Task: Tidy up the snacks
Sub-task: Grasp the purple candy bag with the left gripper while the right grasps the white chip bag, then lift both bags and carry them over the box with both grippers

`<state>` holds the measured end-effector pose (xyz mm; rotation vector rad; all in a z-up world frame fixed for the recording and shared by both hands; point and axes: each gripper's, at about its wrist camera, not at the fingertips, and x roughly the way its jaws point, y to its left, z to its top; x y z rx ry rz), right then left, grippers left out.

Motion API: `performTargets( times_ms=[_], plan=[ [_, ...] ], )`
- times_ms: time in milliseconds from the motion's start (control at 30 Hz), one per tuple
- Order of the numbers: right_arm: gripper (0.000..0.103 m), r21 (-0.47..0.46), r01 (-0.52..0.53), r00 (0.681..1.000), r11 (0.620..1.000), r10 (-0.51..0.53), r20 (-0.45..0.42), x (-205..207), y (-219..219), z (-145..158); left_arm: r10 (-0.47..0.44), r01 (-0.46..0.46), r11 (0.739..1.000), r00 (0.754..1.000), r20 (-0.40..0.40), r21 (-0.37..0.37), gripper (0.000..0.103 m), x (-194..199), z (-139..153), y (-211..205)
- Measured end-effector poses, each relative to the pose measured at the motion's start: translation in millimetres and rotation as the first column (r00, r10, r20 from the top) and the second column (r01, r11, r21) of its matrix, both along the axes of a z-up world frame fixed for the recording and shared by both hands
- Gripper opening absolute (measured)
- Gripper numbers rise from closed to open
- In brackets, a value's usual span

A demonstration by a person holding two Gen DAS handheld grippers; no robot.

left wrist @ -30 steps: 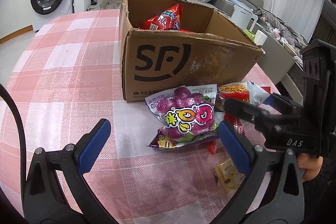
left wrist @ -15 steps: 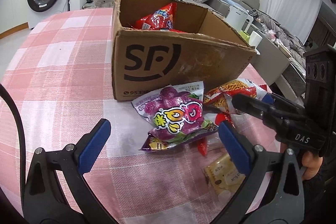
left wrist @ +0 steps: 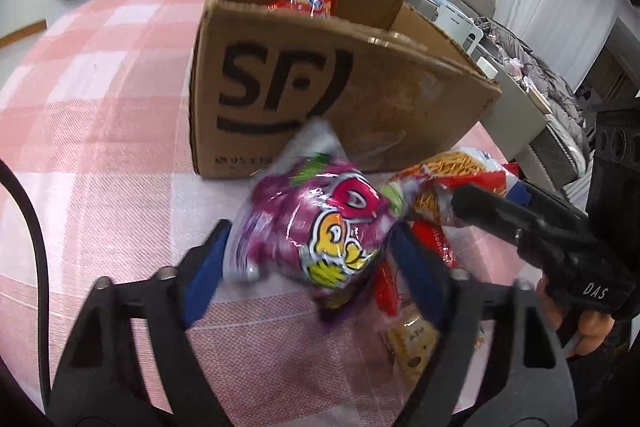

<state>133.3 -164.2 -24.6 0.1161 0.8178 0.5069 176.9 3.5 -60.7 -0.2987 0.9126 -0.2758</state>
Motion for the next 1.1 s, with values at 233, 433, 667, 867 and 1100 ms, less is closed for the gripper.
performTargets(
  times_ms=[233, 433, 667, 867, 1100],
  plan=[
    [0.068, -0.002, 0.000, 1.000, 1.000, 0.000, -0.002, 1, 1, 0, 0.014, -0.014, 1.000, 1.000, 0.019, -0.001, 0.065, 7, 2, 2],
    [0.068, -0.003, 0.003, 1.000, 1.000, -0.003, -0.003, 2, 0, -1, 0.001, -0.003, 0.999, 0.999, 0.054, 0.035, 0.060, 6, 4, -5],
    [0.068, -0.002, 0.000, 1.000, 1.000, 0.000, 0.001, 3, -1, 0, 0.001, -0.006, 0.998, 0.995, 0.103, 0.055, 0.059, -4, 13, -4],
    [0.068, 0.003, -0.009, 1.000, 1.000, 0.009, 0.026, -2, -1, 8, -0.004, -0.006, 0.998, 0.989, 0.150, 0.064, 0.059, -24, 25, 3],
    [0.068, 0.024, -0.007, 0.998, 1.000, 0.005, 0.069, -9, -3, 25, -0.006, -0.009, 0.997, 0.979, 0.205, 0.071, 0.059, -46, 46, 10]
  ],
)
